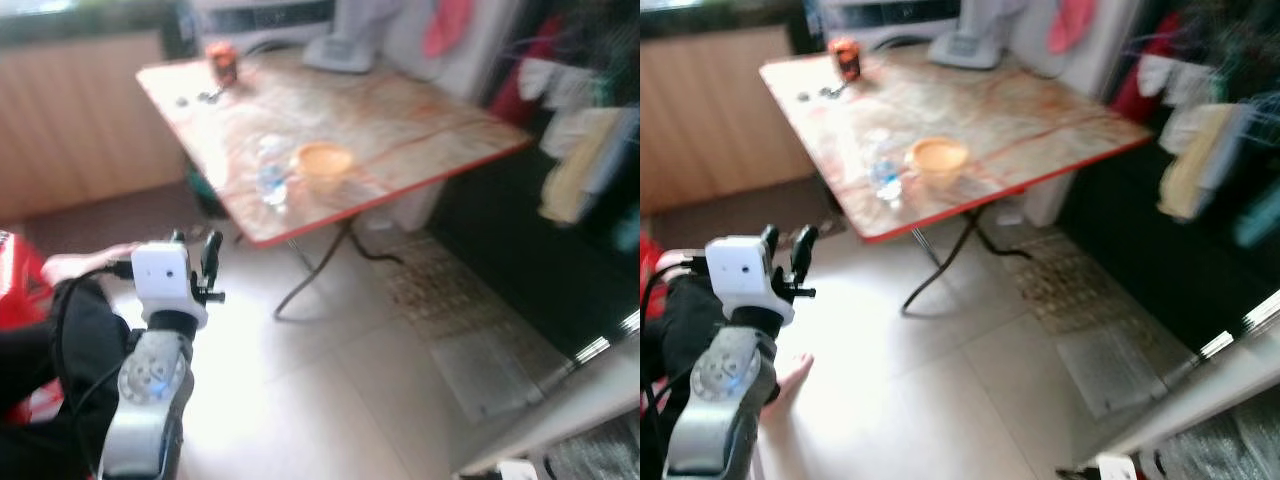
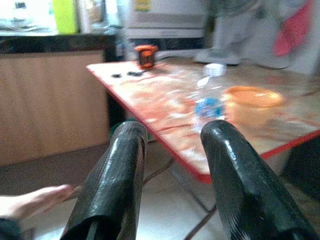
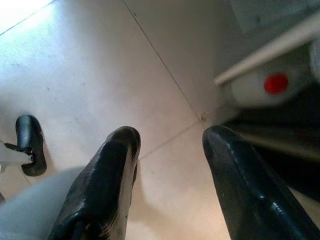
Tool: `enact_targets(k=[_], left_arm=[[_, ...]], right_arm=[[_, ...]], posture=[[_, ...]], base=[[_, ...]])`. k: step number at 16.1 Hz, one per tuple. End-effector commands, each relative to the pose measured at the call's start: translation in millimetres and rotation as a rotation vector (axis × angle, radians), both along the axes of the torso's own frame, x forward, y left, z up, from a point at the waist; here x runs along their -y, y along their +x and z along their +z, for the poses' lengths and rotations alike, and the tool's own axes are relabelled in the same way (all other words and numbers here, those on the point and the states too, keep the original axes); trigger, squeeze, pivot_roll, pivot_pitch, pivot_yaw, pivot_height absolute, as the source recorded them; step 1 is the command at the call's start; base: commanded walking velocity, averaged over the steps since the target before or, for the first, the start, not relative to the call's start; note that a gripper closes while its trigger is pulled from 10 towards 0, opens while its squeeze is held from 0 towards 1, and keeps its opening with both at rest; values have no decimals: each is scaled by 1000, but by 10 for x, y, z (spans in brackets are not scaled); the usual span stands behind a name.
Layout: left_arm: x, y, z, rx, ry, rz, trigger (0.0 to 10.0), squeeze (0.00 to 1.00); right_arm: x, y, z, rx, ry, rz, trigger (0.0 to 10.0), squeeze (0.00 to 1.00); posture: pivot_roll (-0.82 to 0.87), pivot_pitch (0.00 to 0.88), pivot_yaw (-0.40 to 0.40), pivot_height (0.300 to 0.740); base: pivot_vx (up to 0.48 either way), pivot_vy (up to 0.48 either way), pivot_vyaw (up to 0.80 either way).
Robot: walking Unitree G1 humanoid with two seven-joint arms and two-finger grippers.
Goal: Restocking fridge
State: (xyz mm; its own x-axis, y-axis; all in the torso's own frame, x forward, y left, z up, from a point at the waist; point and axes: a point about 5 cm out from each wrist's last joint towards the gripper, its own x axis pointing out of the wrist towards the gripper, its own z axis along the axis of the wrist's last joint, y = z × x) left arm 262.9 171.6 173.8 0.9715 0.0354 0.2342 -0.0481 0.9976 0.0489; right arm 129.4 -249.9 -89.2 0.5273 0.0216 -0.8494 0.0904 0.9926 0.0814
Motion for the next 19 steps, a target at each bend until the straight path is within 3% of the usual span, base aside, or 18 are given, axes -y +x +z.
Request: enact_targets(k=[1, 13, 19], left_arm=[[-10, 3, -6, -10, 4, 2, 10000, 0], [5, -19, -6, -10, -1, 5, 10000, 0], [15, -21, 4, -5, 3, 3, 10000, 0]], right_arm=[[11, 16, 9, 7, -4, 1, 10000, 0], [24, 20, 16, -1, -15, 39, 10000, 0], [25, 13, 13, -7, -18, 41, 10000, 0]], posture=[[39, 75, -106, 740], [45, 79, -114, 740], [55, 69, -116, 740]], base=[[296, 0, 0], [299, 0, 0], [298, 0, 473]])
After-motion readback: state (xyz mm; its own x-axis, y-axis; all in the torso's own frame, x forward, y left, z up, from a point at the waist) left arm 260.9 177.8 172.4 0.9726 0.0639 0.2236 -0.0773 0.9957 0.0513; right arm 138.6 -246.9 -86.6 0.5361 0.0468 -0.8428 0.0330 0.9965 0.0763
